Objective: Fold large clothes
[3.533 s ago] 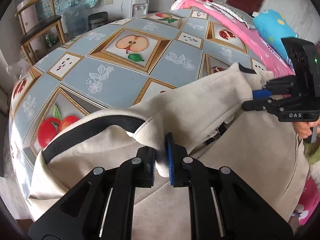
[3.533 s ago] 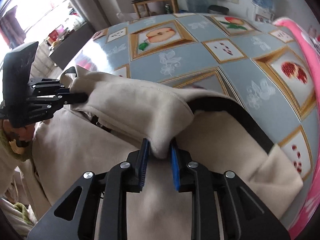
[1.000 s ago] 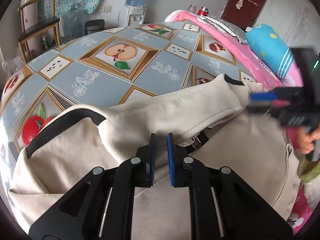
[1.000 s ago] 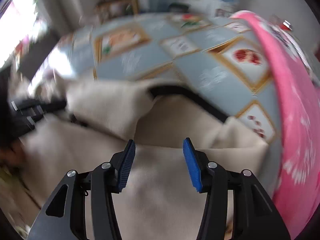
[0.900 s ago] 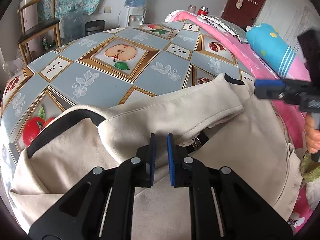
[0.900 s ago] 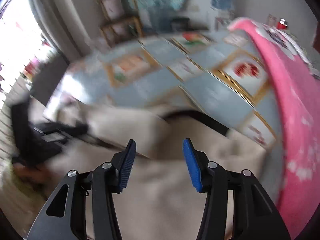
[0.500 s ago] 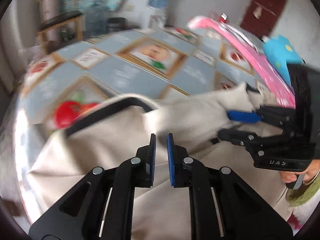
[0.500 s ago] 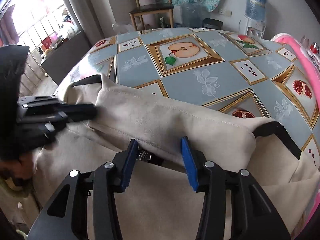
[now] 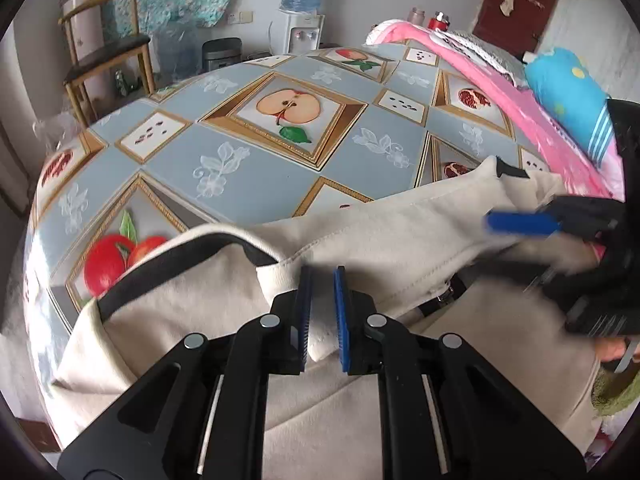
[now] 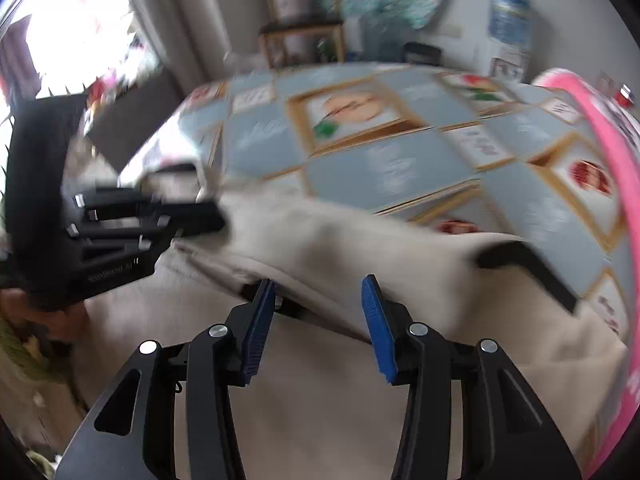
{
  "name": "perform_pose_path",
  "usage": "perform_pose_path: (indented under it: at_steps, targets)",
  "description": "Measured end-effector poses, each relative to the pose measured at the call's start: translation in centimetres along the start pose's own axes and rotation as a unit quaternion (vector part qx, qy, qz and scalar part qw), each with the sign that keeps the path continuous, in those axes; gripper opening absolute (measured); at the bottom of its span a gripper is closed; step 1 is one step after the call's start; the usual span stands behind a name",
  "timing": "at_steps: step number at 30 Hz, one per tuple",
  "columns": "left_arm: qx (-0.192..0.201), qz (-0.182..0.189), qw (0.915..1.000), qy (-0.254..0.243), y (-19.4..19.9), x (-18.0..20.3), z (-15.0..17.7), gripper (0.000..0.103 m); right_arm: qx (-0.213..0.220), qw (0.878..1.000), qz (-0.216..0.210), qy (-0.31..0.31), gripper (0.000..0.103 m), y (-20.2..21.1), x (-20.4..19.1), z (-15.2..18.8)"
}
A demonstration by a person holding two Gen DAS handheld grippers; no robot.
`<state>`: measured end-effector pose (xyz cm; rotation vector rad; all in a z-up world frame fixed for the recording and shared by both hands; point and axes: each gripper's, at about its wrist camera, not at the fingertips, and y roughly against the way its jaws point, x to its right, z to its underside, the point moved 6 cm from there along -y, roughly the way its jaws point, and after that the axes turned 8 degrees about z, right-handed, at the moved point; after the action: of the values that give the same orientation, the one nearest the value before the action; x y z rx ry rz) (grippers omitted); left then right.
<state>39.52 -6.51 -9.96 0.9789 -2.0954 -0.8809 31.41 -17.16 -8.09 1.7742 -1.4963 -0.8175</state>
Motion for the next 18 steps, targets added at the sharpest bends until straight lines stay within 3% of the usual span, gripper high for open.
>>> perform_pose_path:
  at_steps: [3, 5, 10, 14, 18]
  targets:
    - [0.007, 0.009, 0.9999, 0.006, 0.0, -0.2, 0.1, 0.012, -0.014, 0.999, 0.039, -0.027, 0.044, -0.7, 3.0, 0.0]
    - [0.007, 0.009, 0.9999, 0.005, 0.0, -0.2, 0.1, 0.012, -0.049, 0.997, 0.054, -0.033, 0.043, -2.8, 4.3, 1.3]
    - [0.008, 0.006, 0.9999, 0.001, 0.0, -0.2, 0.0, 0.012, -0.028, 0.997, 0.065, -0.036, 0.042, -0.7, 3.8, 0.4]
    - [0.009, 0.007, 0.9999, -0.001, 0.2, -0.1, 0.2, 0.012, 0.015, 1.000, 0.012, -0.018, 0.041, 1.8, 0.3, -1.5]
    - [0.009, 0.006, 0.9999, -0.002, 0.2, -0.1, 0.2, 0.012, -0.004, 0.999, -0.031, 0.022, 0.033, -0.4, -4.2, -1.1]
